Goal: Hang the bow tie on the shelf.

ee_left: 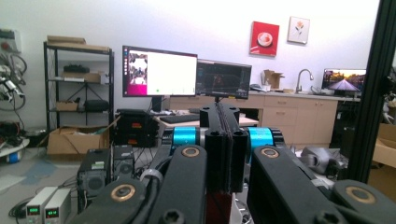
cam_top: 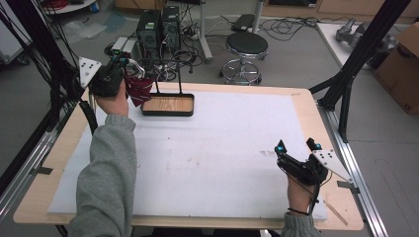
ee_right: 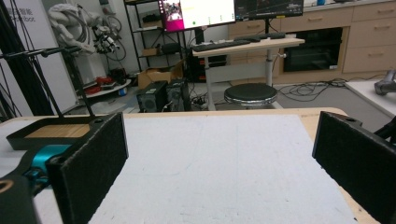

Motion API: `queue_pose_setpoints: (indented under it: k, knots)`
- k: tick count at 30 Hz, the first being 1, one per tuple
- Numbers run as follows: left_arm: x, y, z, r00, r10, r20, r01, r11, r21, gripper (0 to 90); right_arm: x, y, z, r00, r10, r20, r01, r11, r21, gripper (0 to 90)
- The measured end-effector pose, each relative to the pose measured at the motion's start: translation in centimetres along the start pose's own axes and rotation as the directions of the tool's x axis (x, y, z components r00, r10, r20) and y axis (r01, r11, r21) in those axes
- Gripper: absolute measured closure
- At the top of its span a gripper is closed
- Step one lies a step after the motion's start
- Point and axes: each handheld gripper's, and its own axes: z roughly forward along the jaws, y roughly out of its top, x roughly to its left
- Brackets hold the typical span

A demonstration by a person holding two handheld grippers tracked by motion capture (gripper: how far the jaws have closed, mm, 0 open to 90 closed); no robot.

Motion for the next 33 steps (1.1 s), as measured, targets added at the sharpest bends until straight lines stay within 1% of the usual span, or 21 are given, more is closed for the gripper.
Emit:
queue_pose_setpoints:
  k: [1, 2, 4, 6, 7, 9, 11, 13, 16, 17, 19, 20, 22, 23, 26, 27, 28, 30, 31, 32, 33]
  knots:
    - [0.0, 0.0, 0.0, 1.0, 0.0, 0.0, 0.0, 1.0, 0.0, 89.1, 0.0, 0.0, 0.0, 1.0, -0.003, -0.001, 0.003, 1.0, -0.002, 2.2]
    - [0.7, -0.6, 0.8, 0.9998, -0.011, -0.018, 0.011, 0.9996, 0.026, 89.2, 0.1, 0.0, 0.1, 1.0, -0.007, -0.002, 0.007, 1.0, -0.002, 2.2]
    - [1.5, -1.2, 1.6, 0.9995, -0.005, -0.03, 0.006, 0.9984, 0.057, 89.1, 0.1, 0.0, 0.1, 1.0, -0.007, -0.006, 0.007, 1.0, 0.002, 2.2]
    - [1.7, -1.5, 1.9, 0.9992, -0.002, -0.04, 0.004, 0.998, 0.063, 89.1, 0.1, -0.1, 0.2, 0.9999, -0.013, -0.007, 0.013, 1.0, 0.004, 2.2]
    - [2.3, -1.9, 2.5, 0.9987, -0.003, -0.051, 0.006, 0.9978, 0.067, 89.1, 0.1, -0.1, 0.2, 0.9999, -0.013, -0.006, 0.013, 1.0, 0.005, 2.2]
    - [2.5, -2.2, 2.6, 0.998, 0.002, -0.064, 0.002, 0.9979, 0.065, 89.1, 0.1, -0.1, 0.2, 0.9999, -0.011, -0.005, 0.011, 1.0, 0.004, 2.2]
    - [3.6, -2.7, 2.9, 0.9962, -0.011, -0.086, 0.017, 0.9969, 0.076, 89.0, 0.1, 0.0, 0.2, 1.0, -0.01, -0.002, 0.01, 1.0, 0.001, 2.2]
    - [4.1, -3.0, 2.9, 0.9954, -0.011, -0.095, 0.019, 0.9962, 0.085, 89.0, 0.2, 0.0, 0.1, 0.9999, -0.011, -0.002, 0.011, 1.0, 0.001, 2.2]
    - [4.2, -3.3, 3.0, 0.9956, 0.002, -0.093, 0.007, 0.9952, 0.097, 88.7, 0.2, -0.1, 0.1, 0.9998, -0.02, 0.001, 0.02, 1.0, 0.0, 2.2]
    - [4.0, -3.6, 3.1, 0.9943, 0.022, -0.104, -0.01, 0.9934, 0.114, 88.5, 0.2, -0.1, 0.2, 0.9998, -0.021, 0.002, 0.021, 1.0, -0.003, 2.2]
    - [3.9, -4.1, 3.2, 0.9909, 0.028, -0.131, -0.011, 0.992, 0.126, 87.2, 0.3, -0.1, 0.2, 0.9999, -0.017, -0.001, 0.017, 1.0, -0.002, 2.2]
    - [3.9, -4.1, 3.2, 0.9909, 0.028, -0.131, -0.011, 0.992, 0.126, 82.9, 0.2, 0.0, 0.2, 0.9999, -0.011, 0.0, 0.011, 1.0, 0.0, 2.2]
    - [4.0, -4.6, 3.3, 0.9877, 0.008, -0.156, 0.014, 0.9899, 0.141, 82.4, 0.2, 0.0, 0.2, 1.0, -0.009, -0.002, 0.009, 1.0, 0.001, 2.2]
    - [4.2, -4.9, 3.3, 0.9801, 0.013, -0.198, 0.02, 0.987, 0.159, 71.7, 0.2, 0.1, 0.1, 1.0, -0.006, -0.006, 0.006, 1.0, -0.004, 2.2]
    - [4.2, -4.8, 3.2, 0.9762, 0.004, -0.217, 0.03, 0.988, 0.152, 56.5, 0.2, 0.1, 0.0, 1.0, 0.002, -0.008, -0.002, 1.0, -0.005, 2.2]
    - [4.1, -4.3, 2.8, 0.9746, 0.011, -0.224, 0.021, 0.9903, 0.137, 53.7, 0.2, 0.1, 0.0, 0.9999, 0.004, -0.01, -0.004, 1.0, -0.007, 2.2]
    - [4.1, -3.9, 2.6, 0.9758, 0.018, -0.218, 0.011, 0.9918, 0.128, 53.3, 0.2, 0.1, 0.0, 0.9999, 0.0, -0.01, 0.0, 1.0, -0.008, 2.2]
    - [3.9, -3.5, 2.3, 0.976, 0.026, -0.216, 0.0, 0.993, 0.118, 46.8, 0.3, 0.1, 0.1, 0.9999, -0.001, -0.011, 0.001, 1.0, -0.007, 2.2]
    - [3.8, -3.1, 2.0, 0.9762, 0.027, -0.215, -0.004, 0.9945, 0.105, 42.8, 0.5, 0.1, 0.1, 0.9999, -0.003, -0.016, 0.003, 1.0, -0.004, 2.2]
    - [3.7, -2.7, 1.6, 0.9778, 0.028, -0.208, -0.009, 0.9958, 0.091, 42.8, 0.5, 0.1, 0.1, 0.9999, -0.003, -0.016, 0.003, 1.0, -0.004, 2.2]
    - [3.4, -1.8, 0.8, 0.9787, 0.038, -0.202, -0.025, 0.9976, 0.064, 38.5, 0.7, 0.1, 0.1, 0.9996, -0.01, -0.025, 0.009, 1.0, -0.007, 2.2]
